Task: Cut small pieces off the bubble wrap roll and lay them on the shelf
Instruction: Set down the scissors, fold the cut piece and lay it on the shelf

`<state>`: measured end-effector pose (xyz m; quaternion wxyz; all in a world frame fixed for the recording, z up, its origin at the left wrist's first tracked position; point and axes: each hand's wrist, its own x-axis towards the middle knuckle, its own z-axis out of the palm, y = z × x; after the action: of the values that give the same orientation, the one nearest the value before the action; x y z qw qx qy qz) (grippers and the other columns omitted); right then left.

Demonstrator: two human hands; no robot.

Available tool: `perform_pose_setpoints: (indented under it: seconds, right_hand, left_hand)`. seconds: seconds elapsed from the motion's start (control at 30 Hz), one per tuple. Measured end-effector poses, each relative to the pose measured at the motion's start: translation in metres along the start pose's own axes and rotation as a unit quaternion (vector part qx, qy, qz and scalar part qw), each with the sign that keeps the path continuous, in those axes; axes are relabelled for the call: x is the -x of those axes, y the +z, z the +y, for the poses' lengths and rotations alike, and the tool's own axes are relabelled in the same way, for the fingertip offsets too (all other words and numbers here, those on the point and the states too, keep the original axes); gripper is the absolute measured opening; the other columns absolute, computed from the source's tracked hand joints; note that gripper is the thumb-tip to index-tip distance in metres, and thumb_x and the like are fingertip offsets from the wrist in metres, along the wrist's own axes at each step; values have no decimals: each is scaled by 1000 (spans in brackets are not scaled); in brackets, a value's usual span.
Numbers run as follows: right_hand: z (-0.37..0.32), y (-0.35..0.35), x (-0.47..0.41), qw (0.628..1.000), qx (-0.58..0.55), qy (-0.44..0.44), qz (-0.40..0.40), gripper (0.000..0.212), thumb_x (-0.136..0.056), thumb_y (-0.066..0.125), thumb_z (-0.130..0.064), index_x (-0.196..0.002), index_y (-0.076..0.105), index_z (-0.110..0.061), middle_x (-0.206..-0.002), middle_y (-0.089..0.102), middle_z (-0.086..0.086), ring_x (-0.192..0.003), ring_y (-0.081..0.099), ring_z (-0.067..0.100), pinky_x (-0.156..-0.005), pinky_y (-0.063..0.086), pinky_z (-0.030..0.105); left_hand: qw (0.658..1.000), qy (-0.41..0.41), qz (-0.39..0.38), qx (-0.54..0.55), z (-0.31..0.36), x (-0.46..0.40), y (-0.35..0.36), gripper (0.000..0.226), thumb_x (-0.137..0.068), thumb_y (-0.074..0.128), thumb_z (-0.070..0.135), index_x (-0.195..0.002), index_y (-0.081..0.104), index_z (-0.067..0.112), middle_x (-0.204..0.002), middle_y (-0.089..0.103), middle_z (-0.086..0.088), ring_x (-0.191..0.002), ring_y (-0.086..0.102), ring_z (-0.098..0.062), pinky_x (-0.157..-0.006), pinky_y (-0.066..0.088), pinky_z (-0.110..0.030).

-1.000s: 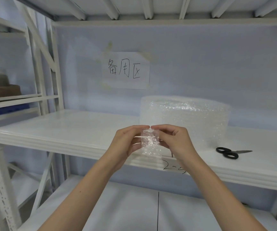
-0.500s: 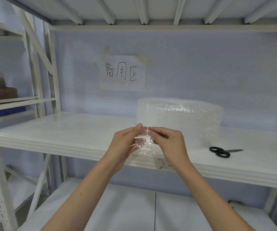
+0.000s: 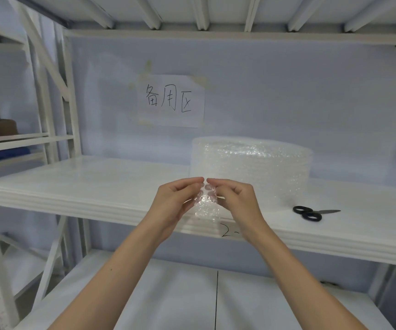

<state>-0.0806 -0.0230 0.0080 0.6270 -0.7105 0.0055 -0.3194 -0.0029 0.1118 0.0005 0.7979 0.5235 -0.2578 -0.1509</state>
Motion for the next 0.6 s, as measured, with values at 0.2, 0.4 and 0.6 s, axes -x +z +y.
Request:
perform_pose_setpoints:
  seconds: [0.2,0.4,0.6]
  right_hand:
    - [3,3,-17,997,66,-4,-25,15,-84,67,-3,-97,73,-7,-71,67,3,-60,62,7,-65,55,20]
    - [16,30,-48,997,71,-17,-25,13,-83,67,-6,-94,73,-11,-70,67,-1,-58,62,5,-68,54,23]
    - [37,88,-87,994,93,-5,-51,13,-83,67,-9,-94,73,-11,-77,68,-1,-69,64,16,-73,59,32]
  left_hand:
    - [999,6,17,-37,3,0,-4,22,-89,66,5,-111,72,8,-96,73,-8,-83,67,-16,-81,58,-22]
    - [990,-39,53,-122,5,-5,-31,31,-85,72,14,-114,65,7,-89,71,-10,-74,69,-20,-74,58,-25]
    - [961,-19,163,-223,18,-22,-86,22,-81,70,9,-103,68,10,-81,73,-14,-61,67,-20,-81,61,-36]
